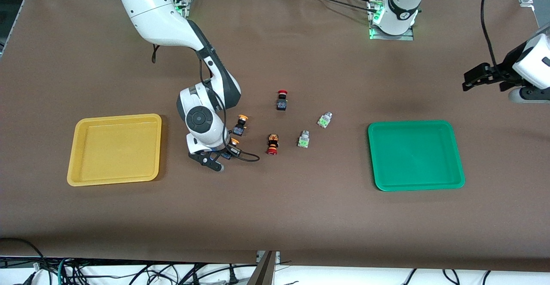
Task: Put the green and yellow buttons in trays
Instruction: 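Carry the button to the yellow tray while the left gripper reaches green buttons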
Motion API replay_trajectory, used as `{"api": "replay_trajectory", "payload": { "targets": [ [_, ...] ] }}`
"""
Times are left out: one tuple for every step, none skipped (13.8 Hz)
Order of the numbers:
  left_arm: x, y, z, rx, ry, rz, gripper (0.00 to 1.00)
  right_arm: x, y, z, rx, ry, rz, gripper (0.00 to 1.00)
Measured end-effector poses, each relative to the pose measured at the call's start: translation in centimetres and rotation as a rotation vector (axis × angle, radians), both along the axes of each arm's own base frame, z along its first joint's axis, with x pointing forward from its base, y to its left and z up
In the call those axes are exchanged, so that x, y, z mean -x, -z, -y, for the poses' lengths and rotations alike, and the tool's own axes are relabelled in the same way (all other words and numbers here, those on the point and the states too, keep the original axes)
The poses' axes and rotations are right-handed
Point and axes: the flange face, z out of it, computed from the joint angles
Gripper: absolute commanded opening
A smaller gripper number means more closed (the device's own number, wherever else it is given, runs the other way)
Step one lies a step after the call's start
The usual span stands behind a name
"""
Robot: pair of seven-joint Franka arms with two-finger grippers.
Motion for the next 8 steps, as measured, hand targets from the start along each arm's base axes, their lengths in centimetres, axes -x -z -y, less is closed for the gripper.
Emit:
{"api": "replay_trajectory", "payload": {
  "targets": [
    [-0.6, 0.9, 0.4, 0.038, -0.014, -0.007, 1.0, -0.8, -0.9, 1.0, 0.003, -0.031, 0.006, 0.0],
    [-1.3, 2.2, 1.0, 0.066, -0.017, -0.015, 1.0, -1.7, -2.3, 2.8, 0.012, -0.067, -0.008, 0.0],
    [-2.2, 3.8, 2.7, 0.08, -0.014, -0.025, 1.0, -2.9, -4.0, 5.7, 0.021, -0.114, -0.034, 0.0],
    [-3.1, 5.7, 5.6, 0.082, -0.02, -0.034, 1.0, -3.9, -5.8, 9.2, 0.027, -0.161, -0.066, 0.0],
    [-3.9, 8.0, 9.4, 0.084, -0.03, -0.036, 1.0, -4.6, -7.3, 13.3, 0.034, -0.201, -0.106, 0.0],
    [-4.5, 10.5, 13.6, 0.087, -0.036, -0.036, 1.0, -5.2, -8.5, 17.8, 0.041, -0.24, -0.144, 0.0],
    [-4.8, 13.0, 17.5, 0.092, -0.044, -0.031, 1.0, -5.6, -9.1, 22.2, 0.052, -0.274, -0.17, 0.0],
    [-4.9, 15.4, 21.2, 0.099, -0.06, -0.02, 1.0, -5.7, -9.0, 26.3, 0.068, -0.301, -0.19, 0.0]
  ]
}}
